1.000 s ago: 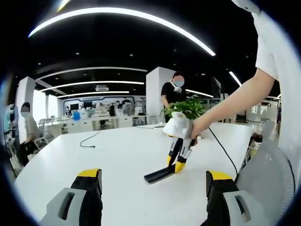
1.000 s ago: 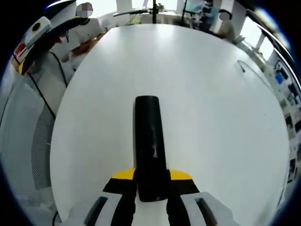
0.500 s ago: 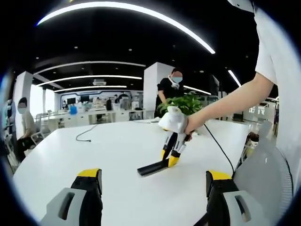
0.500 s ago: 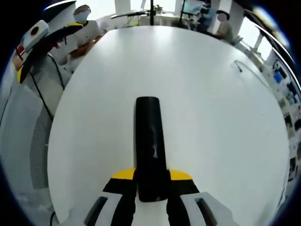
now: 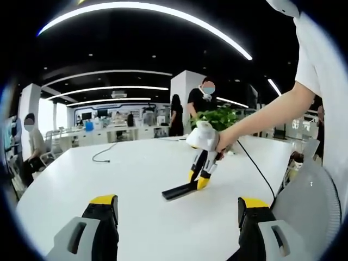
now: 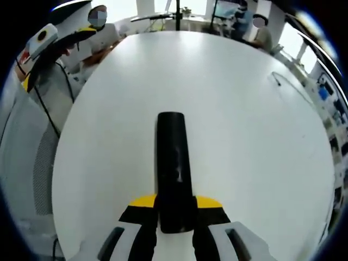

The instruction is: Press the specified remote control buttons in sequence, fully releasing each button before pressing the next.

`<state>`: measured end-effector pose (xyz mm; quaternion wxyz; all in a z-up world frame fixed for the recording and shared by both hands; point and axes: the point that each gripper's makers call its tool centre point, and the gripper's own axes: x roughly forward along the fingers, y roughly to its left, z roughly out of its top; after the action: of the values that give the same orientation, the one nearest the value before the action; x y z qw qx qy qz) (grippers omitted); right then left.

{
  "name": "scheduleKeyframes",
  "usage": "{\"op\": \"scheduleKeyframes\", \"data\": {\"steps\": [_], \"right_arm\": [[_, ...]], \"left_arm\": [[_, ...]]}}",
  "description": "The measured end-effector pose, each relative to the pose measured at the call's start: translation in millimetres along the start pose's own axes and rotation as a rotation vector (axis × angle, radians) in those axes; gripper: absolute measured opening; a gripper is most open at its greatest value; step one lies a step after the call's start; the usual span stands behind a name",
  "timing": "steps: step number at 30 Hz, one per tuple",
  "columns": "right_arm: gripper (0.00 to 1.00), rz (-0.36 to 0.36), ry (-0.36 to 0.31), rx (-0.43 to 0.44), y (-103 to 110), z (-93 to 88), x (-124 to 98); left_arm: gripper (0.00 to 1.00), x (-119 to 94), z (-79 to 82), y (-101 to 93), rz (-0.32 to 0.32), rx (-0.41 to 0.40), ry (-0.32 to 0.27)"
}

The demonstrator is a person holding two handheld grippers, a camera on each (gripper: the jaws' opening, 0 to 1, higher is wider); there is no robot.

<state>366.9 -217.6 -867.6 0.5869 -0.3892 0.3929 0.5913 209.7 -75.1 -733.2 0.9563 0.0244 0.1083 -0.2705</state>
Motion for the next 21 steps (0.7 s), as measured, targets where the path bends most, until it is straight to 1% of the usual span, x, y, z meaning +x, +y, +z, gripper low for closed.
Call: {"op": "scheduleKeyframes", "data": {"steps": [4, 21], "right_arm": [[0.21, 0.000, 0.001, -0.003, -5, 0.9, 0], [0.21, 0.009, 0.012, -0.014, -19, 2.9, 1]], "left_arm": [[0.95, 1, -2.1, -0.9, -0.006, 0.003, 0.011], [0.95, 0, -4.4, -1.8, -0.013, -0.001, 0.021]]}}
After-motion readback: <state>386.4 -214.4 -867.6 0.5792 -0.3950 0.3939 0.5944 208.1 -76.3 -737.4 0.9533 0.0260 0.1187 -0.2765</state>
